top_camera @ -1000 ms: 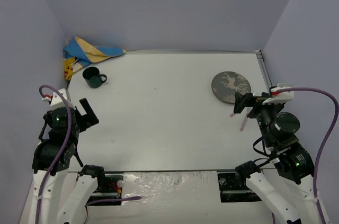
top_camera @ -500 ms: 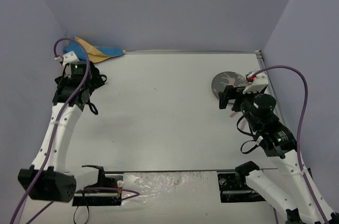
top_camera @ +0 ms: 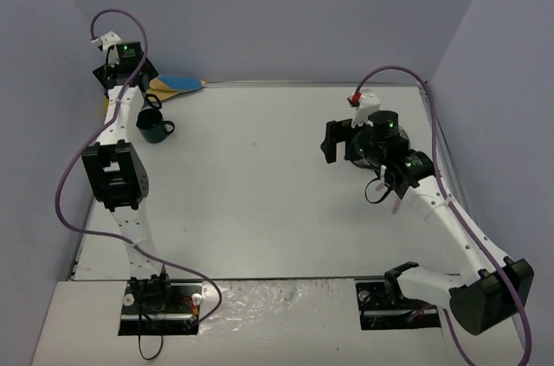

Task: Set the dinner table for one person

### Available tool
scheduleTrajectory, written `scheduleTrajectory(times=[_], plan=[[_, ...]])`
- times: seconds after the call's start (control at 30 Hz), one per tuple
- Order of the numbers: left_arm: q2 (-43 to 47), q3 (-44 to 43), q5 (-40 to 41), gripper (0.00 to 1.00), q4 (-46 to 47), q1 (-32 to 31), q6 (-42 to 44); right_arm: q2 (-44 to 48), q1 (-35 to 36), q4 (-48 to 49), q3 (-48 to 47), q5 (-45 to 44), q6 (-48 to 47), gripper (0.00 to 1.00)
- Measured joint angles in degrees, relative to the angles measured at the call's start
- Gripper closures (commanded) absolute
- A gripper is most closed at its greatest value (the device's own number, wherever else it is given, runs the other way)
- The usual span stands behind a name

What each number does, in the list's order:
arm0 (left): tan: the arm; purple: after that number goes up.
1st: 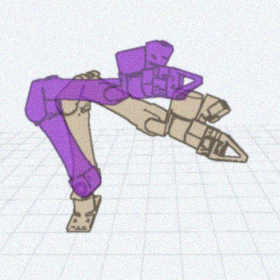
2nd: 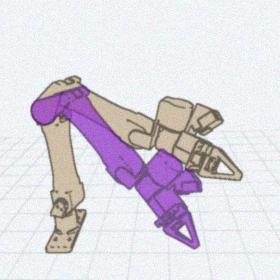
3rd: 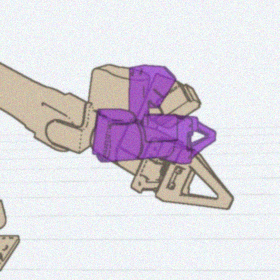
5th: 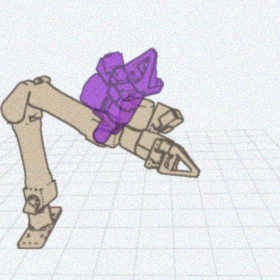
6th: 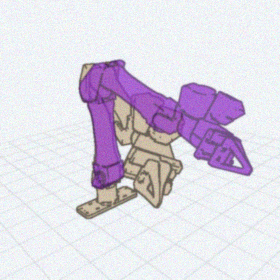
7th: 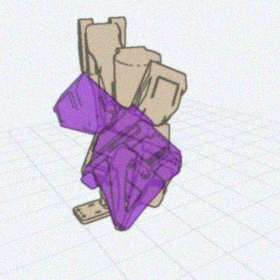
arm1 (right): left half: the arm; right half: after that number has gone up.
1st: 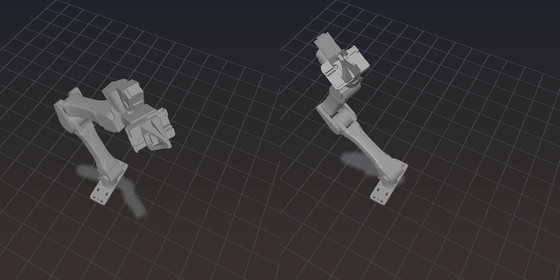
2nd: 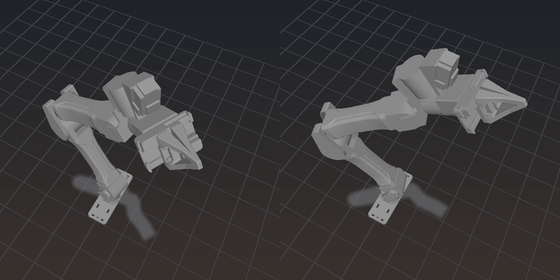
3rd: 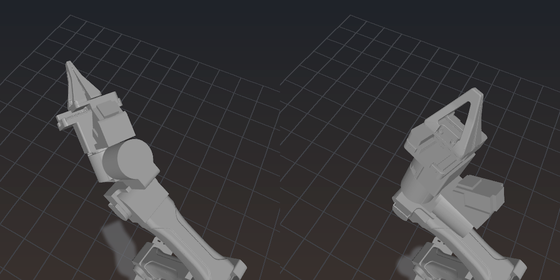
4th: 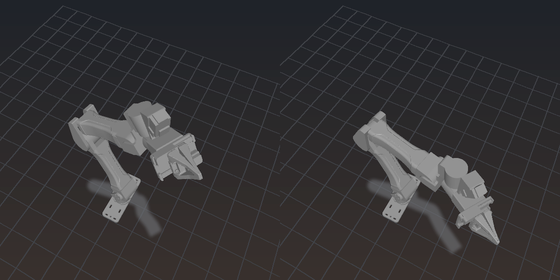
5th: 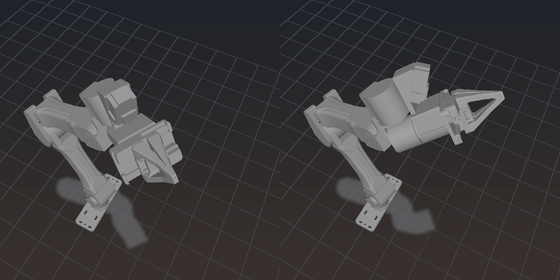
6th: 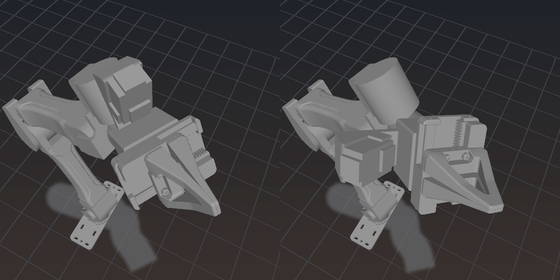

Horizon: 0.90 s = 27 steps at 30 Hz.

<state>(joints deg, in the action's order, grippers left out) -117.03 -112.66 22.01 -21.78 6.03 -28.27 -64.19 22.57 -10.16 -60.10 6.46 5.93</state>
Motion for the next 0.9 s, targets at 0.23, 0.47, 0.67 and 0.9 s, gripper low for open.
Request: scheduleTrajectory(times=[0.23,0.47,0.67,0.9], plan=[[-17.21,-15.07,-3.54,0.03,5.95,2.95,1.41,-5.88,0.04,1.86,-0.04,5.61,0.59,0.0],[-25.15,-16.59,-10.61,0.03,12.21,7.52,-4.51,-9.31,0.15,3.45,0.03,8.94,3.16,0.0],[-26.34,-16.55,-15.34,0.03,18.67,10.37,-8.13,-9.96,0.42,4.05,0.74,9.55,5.4,0.0],[-26.97,-16.95,-17.92,0.03,22.5,10.43,-10.39,-9.96,0.42,4.66,1.55,9.55,7.57,0.0]])
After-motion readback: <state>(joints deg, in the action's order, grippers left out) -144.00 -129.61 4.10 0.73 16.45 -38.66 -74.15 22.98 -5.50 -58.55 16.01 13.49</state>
